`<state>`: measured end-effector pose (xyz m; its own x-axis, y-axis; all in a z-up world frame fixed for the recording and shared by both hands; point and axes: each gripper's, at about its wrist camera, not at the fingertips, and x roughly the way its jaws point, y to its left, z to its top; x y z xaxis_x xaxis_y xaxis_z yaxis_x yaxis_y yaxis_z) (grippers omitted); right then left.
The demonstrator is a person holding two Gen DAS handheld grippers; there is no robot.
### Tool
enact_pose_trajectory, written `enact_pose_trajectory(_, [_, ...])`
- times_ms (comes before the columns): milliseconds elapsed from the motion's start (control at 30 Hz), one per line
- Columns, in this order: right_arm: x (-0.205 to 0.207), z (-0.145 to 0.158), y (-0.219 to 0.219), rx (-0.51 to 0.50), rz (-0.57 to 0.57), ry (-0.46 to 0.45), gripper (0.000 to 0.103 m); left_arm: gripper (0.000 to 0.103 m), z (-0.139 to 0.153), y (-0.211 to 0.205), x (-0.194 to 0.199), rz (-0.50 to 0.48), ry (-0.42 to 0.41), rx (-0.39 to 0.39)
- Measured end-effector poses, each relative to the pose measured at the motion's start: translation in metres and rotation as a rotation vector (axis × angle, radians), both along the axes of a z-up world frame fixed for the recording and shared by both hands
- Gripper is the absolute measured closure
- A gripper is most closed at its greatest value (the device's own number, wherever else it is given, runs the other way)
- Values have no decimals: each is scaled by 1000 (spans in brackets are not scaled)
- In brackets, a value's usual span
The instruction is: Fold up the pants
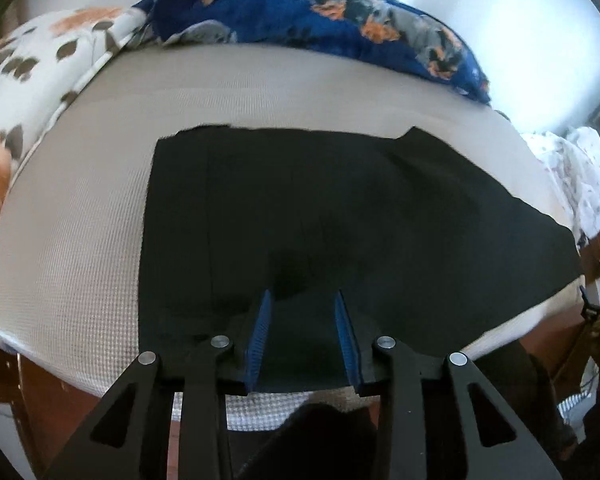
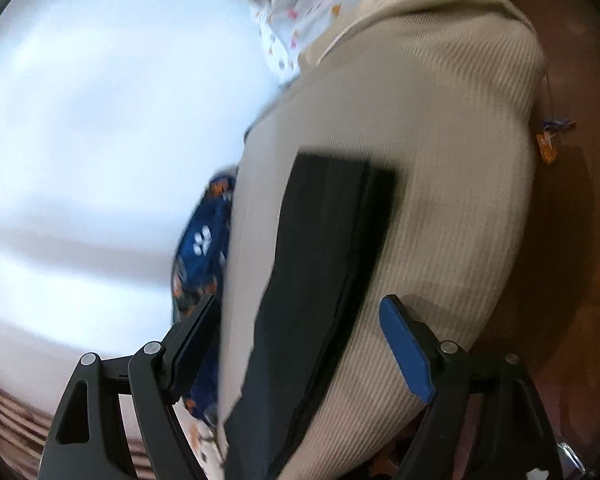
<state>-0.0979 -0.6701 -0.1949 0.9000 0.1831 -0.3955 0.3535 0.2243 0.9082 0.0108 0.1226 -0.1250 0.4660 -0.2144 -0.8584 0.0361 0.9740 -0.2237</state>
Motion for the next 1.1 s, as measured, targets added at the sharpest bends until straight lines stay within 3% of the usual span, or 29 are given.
enact_pose_trajectory(200, [13, -6, -24, -29, -2, -8, 23, 68, -1, 14, -1, 50, -27, -33])
enact_pose_trajectory(300, [17, -5, -27, -44, -5, -29, 13, 68, 1, 12, -4, 55, -66, -13])
enact_pose_trajectory(400, [15, -3, -26, -59, 3, -29, 13, 68, 0, 11, -2, 60, -64, -7])
enact_pose_trajectory(533, [20, 4, -18, -113, 9, 6, 13, 54, -5, 12, 2, 75, -34, -32])
enact_pose_trajectory(733, [42, 20, -4, -207, 57, 78, 16, 50, -4, 10, 2, 76, -37, -35])
enact_pose_trajectory(1100, [28, 7, -12, -67, -28, 82, 23, 45, -6, 14, 2, 91, -29, -80])
